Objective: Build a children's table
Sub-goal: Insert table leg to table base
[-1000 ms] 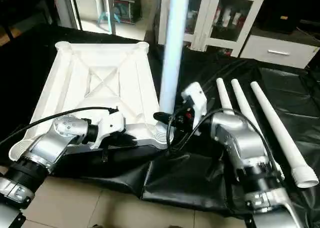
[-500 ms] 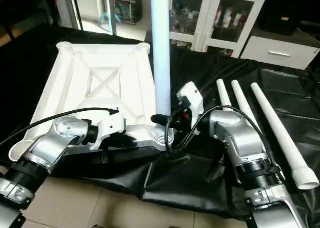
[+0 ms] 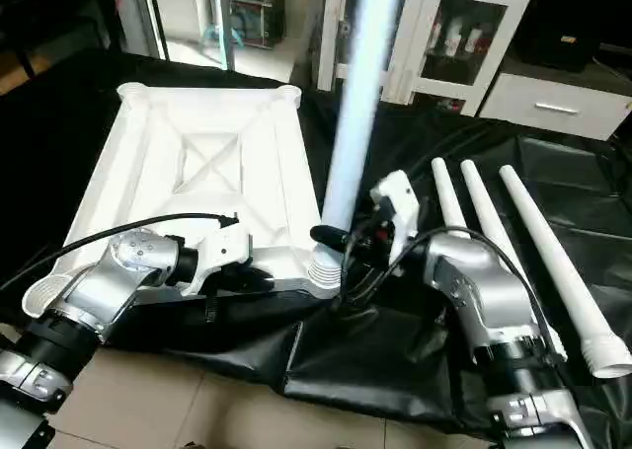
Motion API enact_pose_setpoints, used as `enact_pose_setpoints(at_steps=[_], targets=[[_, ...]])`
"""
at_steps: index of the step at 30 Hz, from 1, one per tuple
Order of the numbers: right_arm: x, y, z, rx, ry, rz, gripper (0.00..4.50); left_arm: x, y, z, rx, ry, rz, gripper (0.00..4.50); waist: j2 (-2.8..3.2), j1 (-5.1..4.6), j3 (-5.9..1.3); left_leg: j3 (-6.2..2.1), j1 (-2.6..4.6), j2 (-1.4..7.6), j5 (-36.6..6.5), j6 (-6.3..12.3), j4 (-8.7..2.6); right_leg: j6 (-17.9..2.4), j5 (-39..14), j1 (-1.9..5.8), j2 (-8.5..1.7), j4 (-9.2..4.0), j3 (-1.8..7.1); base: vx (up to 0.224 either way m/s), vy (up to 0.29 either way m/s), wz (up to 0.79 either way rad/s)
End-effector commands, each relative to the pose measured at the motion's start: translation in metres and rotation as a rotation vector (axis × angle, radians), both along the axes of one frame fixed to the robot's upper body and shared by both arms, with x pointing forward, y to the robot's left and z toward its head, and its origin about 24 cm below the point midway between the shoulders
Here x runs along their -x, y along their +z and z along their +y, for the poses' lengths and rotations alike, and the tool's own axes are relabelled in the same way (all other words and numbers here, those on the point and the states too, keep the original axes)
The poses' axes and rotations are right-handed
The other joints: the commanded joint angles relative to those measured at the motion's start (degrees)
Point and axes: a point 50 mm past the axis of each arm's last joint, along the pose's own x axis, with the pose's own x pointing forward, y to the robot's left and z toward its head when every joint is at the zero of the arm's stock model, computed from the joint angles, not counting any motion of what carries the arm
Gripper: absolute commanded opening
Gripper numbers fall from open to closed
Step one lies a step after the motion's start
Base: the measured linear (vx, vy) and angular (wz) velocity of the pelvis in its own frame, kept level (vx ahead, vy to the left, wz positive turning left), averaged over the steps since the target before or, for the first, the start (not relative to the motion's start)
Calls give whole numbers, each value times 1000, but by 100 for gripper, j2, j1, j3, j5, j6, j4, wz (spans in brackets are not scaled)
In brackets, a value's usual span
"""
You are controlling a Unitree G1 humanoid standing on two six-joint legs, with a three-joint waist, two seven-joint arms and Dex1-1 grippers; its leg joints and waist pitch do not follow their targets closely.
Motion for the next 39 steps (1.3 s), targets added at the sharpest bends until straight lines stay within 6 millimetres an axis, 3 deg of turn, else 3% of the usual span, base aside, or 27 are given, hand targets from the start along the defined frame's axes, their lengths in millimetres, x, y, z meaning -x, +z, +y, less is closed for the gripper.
enact_pose_setpoints(at_steps=[1, 9, 15, 19, 22, 27, 28, 30, 35, 39], targets=[[8, -24, -10, 40, -61, 102, 184, 10, -15, -3, -45, -45, 67, 3, 64, -3, -301, -169, 66, 353, -1279, -63, -494, -1284, -1274, 220, -464, -417, 226, 0, 0, 0], [21, -31, -15, 26, -98, 72, 184, 8, -15, -2, -42, -33, 66, 3, 50, 22, -305, -168, 57, 353, -1241, -24, -504, -1242, -1213, 228, -468, -425, 226, 0, 0, 0], [32, -37, -14, 37, -85, 62, 184, 8, -15, -1, -42, -27, 66, 3, 50, 15, -284, -183, 54, 356, -1436, -27, -527, -1110, -1702, 205, -479, -480, 232, 0, 0, 0], [38, -42, -10, 81, -57, 65, 184, 9, -16, 0, -45, -25, 67, 3, 63, 27, -297, -182, 56, 357, -1343, -8, -530, -1107, -1535, 205, -472, -465, 231, 0, 0, 0], [38, -46, -7, 146, -31, 68, 184, 9, -16, 0, -45, -26, 70, 3, 59, 16, -299, -178, 45, 354, -1281, 17, -537, -1132, -1415, 216, -464, -460, 221, 0, 0, 0], [35, -45, -3, 183, 1, 66, 184, 10, -16, 0, -43, -25, 73, 3, 73, -21, -282, -200, 56, 364, -1570, -55, -567, -996, -1938, 189, -479, -517, 224, 0, 0, 0], [34, -45, -2, 188, 14, 68, 184, 10, -17, 0, -43, -25, 73, 3, 45, -29, -288, -207, 60, 368, -1613, -71, -571, -966, -1994, 186, -480, -518, 221, 0, 0, 0], [33, -44, 0, 197, 33, 72, 184, 10, -17, 0, -42, -23, 74, 3, 57, -35, -294, -208, 69, 372, -1655, -99, -575, -960, -1931, 176, -476, -520, 223, 0, 0, 0], [32, -51, -1, 218, 29, 132, 184, 10, -17, 0, -39, -18, 75, 3, 12, -47, -303, -207, 63, 369, -1724, -101, -584, -979, -1827, 182, -474, -517, 220, 0, 0, 0], [31, -57, -7, 201, -23, 166, 184, 11, -17, 0, -37, -17, 76, 3, 38, -50, -295, -226, 74, 375, -1890, -148, -596, -906, -2117, 155, -483, -546, 224, 0, 0, 0]])
